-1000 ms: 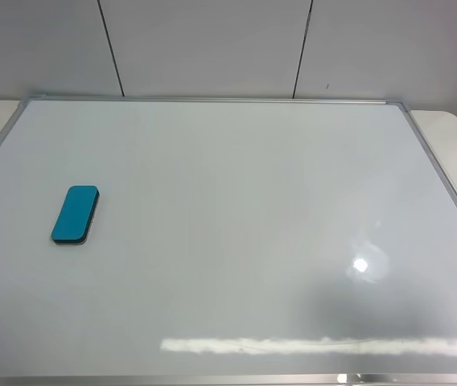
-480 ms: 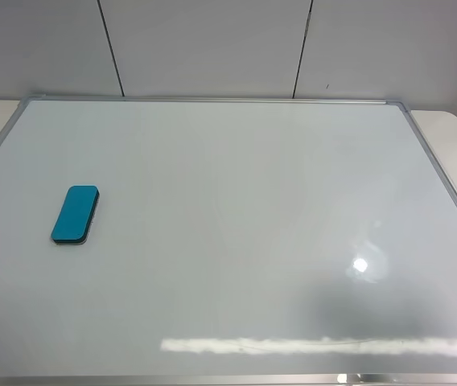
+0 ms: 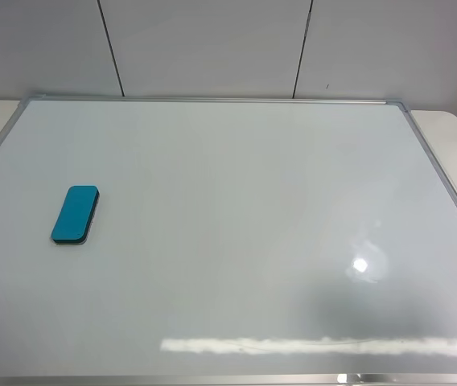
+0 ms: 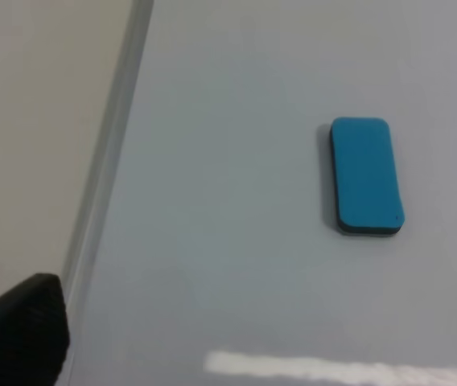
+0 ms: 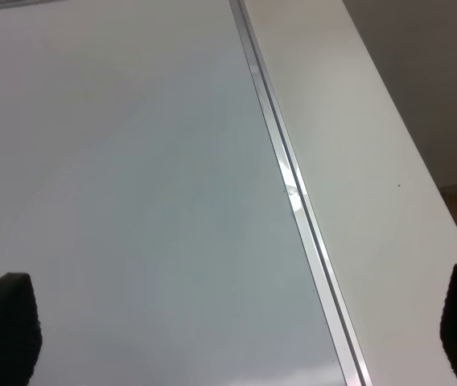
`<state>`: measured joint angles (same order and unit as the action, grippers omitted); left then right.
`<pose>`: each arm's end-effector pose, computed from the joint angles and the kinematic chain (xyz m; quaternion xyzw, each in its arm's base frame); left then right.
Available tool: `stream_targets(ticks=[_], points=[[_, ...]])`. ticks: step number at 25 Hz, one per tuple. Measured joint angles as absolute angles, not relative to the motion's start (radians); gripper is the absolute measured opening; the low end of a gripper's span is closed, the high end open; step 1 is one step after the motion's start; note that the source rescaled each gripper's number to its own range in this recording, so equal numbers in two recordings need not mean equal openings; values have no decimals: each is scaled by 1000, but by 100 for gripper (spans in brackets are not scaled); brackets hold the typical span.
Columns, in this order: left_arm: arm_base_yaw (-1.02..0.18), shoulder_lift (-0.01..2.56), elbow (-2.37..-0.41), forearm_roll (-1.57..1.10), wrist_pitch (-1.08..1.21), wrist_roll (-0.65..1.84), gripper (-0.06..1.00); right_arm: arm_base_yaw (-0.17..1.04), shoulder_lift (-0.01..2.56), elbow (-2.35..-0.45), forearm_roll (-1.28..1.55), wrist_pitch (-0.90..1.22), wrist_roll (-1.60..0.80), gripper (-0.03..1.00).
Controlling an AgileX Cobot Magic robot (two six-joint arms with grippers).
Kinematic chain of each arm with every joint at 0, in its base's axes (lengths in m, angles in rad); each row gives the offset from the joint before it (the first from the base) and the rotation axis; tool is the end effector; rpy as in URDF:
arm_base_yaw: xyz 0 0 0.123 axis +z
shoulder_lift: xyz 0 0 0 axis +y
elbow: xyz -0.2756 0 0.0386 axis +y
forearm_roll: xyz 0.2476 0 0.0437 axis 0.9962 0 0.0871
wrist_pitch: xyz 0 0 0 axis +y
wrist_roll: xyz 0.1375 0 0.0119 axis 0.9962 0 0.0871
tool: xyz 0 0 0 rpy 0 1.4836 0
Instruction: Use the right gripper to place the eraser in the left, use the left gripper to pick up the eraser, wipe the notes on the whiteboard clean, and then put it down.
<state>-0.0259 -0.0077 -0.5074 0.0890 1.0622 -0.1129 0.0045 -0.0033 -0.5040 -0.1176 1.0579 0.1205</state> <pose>0.0417 0.0096 0.2585 -0.0390 0.8479 0.0078 0.5286 0.0425 -0.0139 0.2581 0.0516 0.8475 -0.0258 0.5276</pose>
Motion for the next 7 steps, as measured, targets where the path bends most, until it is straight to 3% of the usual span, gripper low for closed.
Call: stream_targets(ticks=[7], points=[[-26, -8, -507, 89, 1062, -113, 100, 4, -3, -504, -118, 1058, 120, 100]])
